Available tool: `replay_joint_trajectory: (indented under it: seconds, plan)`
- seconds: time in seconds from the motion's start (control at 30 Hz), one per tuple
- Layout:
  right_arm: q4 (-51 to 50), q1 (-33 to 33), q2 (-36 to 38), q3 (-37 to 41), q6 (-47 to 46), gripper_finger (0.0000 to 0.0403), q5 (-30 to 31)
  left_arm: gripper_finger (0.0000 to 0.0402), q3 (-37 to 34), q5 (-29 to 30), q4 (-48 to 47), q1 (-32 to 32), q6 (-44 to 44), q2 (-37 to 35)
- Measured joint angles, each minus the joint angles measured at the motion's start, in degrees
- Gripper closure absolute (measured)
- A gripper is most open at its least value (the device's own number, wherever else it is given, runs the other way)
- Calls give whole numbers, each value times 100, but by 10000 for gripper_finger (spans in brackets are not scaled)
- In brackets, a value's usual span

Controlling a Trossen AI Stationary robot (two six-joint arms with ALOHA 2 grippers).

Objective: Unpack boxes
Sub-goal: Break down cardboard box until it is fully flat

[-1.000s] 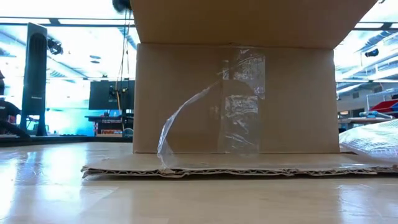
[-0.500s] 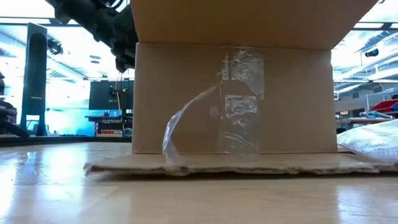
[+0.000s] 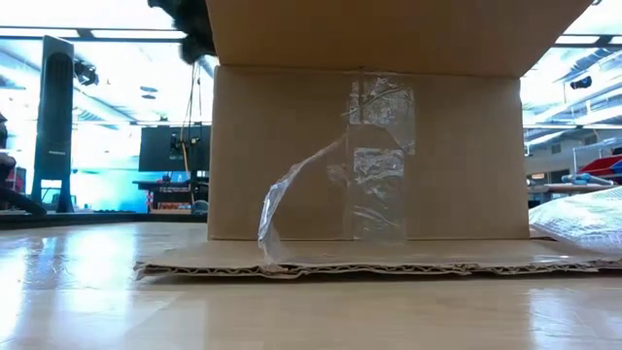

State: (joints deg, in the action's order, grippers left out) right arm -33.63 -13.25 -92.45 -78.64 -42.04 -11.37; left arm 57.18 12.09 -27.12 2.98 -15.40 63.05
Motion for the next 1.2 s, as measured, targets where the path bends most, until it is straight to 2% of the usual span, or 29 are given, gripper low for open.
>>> replay_joint_trajectory:
  seconds: [0.1, 0.2, 0.37, 0.5, 0.67, 0.77, 0.93, 1.0, 1.1, 1.2]
  plan:
    - [-753, 8, -13, -114, 317, 111, 594, 245, 164, 4, -1065, -7, -19, -21]
    - [-630, 5, -19, 57, 701, 111, 847, 245, -202, 31, -1193, -2, 17, 26]
    - [-671, 6, -19, 575, 1282, 111, 1215, 245, -1007, 68, -568, 0, -440, 19]
    - [-369, 10, 4, 926, 1628, 111, 1305, 245, -1525, -120, 327, 2, -833, 32]
    - [864, 212, -37, 1311, 2947, 111, 1123, 245, -1761, -159, 1063, 2, -907, 38]
    - [1337, 343, -35, 1376, 3504, 111, 944, 245, -1761, -212, 938, -2, -907, 30]
    - [1830, 556, 280, 833, 3309, 111, 699, 245, -1197, -688, 233, 2, -997, 50]
    - [2111, 659, 359, 719, 3329, 111, 693, 245, -717, -990, -517, 2, -883, 28]
    - [2899, 786, 359, 644, 3562, 111, 854, 245, 390, -1198, -2224, -29, -738, 39]
    - [3707, 869, 250, 605, 3697, 111, 1094, 245, 1651, -1209, -3395, -92, -627, 13]
